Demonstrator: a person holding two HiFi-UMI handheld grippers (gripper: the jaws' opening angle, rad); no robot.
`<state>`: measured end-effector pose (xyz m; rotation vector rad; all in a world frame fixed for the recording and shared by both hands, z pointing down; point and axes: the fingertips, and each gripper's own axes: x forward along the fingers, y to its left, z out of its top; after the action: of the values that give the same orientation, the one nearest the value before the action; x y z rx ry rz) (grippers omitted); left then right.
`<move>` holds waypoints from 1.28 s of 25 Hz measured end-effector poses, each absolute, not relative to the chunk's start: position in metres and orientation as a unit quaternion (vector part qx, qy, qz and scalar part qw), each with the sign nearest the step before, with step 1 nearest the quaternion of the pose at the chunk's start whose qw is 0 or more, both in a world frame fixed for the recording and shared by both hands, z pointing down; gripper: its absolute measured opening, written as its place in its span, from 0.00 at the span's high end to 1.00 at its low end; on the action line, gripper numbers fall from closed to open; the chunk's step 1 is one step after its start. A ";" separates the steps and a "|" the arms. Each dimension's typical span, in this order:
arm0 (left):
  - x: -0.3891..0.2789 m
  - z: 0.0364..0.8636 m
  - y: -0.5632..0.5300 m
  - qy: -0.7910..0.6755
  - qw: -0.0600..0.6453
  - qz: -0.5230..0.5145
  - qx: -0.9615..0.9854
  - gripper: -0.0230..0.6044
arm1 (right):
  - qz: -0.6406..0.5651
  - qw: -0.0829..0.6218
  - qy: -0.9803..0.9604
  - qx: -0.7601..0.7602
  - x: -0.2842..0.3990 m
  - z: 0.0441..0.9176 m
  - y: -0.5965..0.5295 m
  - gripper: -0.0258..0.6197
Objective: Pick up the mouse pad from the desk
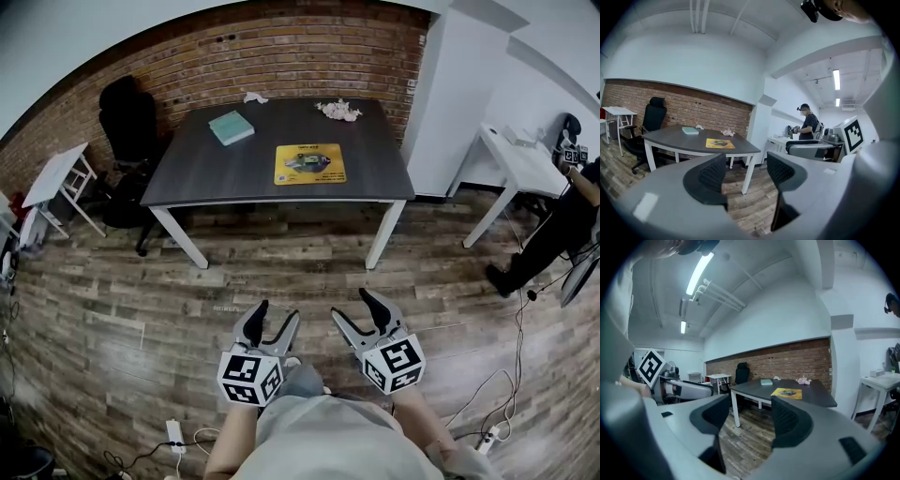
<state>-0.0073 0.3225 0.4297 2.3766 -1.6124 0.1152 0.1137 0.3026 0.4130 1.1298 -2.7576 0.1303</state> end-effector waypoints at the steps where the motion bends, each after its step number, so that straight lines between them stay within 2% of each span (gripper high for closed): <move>1: -0.007 0.430 0.321 -0.554 0.134 0.040 0.821 0.53 | 0.042 0.080 -0.922 0.378 0.113 0.413 0.301 0.51; 7: -0.006 0.434 0.303 -0.550 0.140 0.038 0.823 0.44 | 0.041 0.084 -0.921 0.378 0.114 0.416 0.286 0.46; 17: -0.023 0.440 0.221 -0.552 0.136 0.038 0.822 0.44 | 0.055 0.086 -0.920 0.379 0.097 0.426 0.204 0.43; 32: -0.082 0.431 0.026 -0.528 0.137 0.053 0.837 0.44 | 0.055 0.083 -0.909 0.404 0.039 0.405 0.012 0.43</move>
<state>-0.0821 0.0263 0.4308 2.4213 -1.5265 0.1531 0.0393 0.0116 0.4053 1.2062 -2.7160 0.1630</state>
